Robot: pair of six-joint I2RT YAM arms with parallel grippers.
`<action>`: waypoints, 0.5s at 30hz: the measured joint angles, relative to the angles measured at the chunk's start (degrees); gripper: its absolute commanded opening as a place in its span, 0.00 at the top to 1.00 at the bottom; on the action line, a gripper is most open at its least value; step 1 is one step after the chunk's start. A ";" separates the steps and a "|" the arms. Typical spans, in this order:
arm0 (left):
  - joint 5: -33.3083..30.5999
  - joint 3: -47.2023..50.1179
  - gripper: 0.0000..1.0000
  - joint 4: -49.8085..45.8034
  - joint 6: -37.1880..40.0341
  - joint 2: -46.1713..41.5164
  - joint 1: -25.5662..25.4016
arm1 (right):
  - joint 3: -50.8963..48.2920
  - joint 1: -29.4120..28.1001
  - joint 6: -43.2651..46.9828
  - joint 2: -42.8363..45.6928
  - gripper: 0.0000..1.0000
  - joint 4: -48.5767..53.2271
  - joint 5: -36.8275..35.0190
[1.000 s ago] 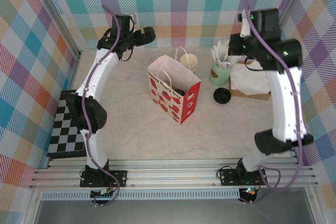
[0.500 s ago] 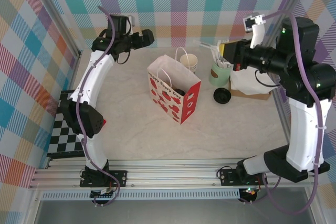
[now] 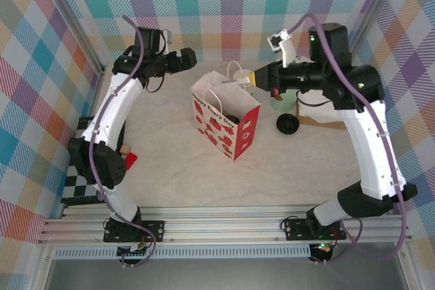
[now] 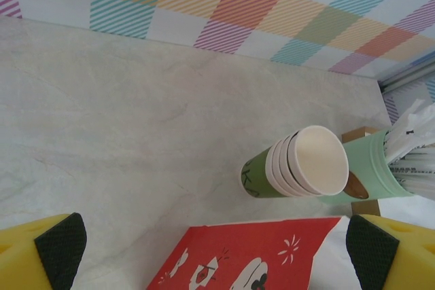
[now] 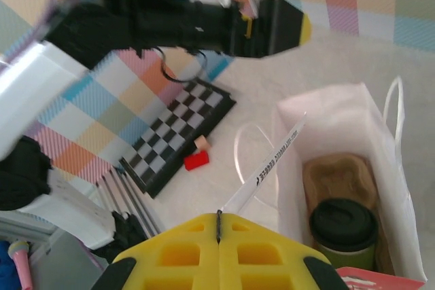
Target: Pack the takeout coffee
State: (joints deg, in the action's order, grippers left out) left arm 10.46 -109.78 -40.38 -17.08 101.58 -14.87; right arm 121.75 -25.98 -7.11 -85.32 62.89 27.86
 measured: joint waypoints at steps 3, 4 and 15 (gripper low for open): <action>0.04 2.58 0.00 0.26 -0.28 -1.16 -0.04 | -3.52 -0.68 0.50 -1.86 1.00 -1.38 0.02; 0.15 3.39 0.00 0.39 -0.33 -1.42 -0.04 | -4.35 -1.05 0.74 -2.82 1.00 -2.05 0.13; 8.28 7.32 0.00 3.61 -0.02 -1.68 -0.04 | -14.36 -3.82 3.63 -10.21 0.95 -10.40 4.74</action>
State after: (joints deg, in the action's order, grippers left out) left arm 18.74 -102.45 -36.77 -17.10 99.90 -14.92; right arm 107.39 -29.80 -3.49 -95.53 52.49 32.60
